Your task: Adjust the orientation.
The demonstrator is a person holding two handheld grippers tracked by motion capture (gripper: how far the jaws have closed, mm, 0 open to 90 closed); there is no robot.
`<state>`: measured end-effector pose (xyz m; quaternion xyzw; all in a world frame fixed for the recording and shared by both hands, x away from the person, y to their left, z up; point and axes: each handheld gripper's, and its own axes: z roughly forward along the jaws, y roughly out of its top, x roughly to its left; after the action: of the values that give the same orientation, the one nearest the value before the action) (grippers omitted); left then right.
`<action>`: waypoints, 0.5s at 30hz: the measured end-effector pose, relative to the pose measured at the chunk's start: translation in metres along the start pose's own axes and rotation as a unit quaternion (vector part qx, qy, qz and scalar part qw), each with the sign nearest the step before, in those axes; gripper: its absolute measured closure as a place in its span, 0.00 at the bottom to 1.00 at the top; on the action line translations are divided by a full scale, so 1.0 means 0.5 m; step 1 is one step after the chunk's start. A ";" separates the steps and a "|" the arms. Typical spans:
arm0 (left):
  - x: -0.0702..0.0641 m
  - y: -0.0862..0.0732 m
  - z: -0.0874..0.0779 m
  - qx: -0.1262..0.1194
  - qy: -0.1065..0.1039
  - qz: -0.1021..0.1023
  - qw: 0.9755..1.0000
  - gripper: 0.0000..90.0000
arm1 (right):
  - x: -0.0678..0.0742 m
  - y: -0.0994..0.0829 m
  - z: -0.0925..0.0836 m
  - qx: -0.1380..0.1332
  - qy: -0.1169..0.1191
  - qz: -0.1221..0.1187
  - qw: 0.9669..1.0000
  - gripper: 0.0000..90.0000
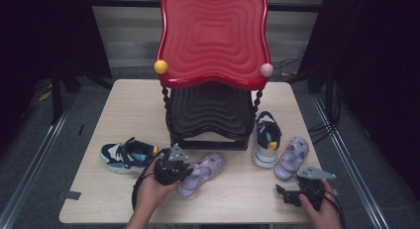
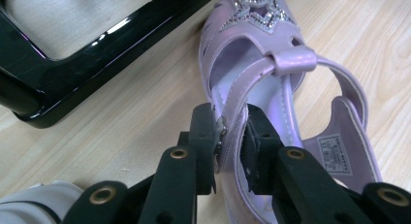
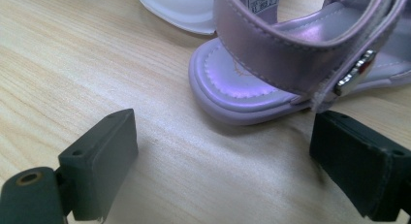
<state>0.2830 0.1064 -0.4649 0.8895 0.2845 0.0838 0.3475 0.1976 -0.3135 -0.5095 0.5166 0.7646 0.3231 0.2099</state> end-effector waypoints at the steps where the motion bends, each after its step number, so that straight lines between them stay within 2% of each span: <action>1: 0.000 -0.001 -0.001 0.000 0.004 -0.002 1.000 0.86 | 0.000 0.000 0.000 -0.001 0.000 -0.002 1.000 0.11; 5: 0.000 -0.005 0.000 -0.008 0.011 0.004 1.000 0.89 | 0.000 0.000 0.000 0.000 0.001 0.000 1.000 0.11; 8: -0.003 -0.013 -0.001 -0.022 0.014 0.001 1.000 0.90 | 0.000 0.000 0.000 0.000 0.001 0.000 1.000 0.11; 9: -0.004 -0.015 -0.002 -0.026 0.021 0.003 0.999 0.90 | 0.000 0.000 0.000 0.000 0.000 0.000 1.000 0.11; 15: -0.009 -0.020 -0.006 -0.036 0.027 -0.003 0.999 0.91 | 0.000 0.000 0.000 0.000 0.000 0.000 1.000 0.11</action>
<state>0.2734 0.1116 -0.4692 0.8730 0.2936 0.1172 0.3715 0.1977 -0.3136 -0.5095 0.5162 0.7649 0.3231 0.2100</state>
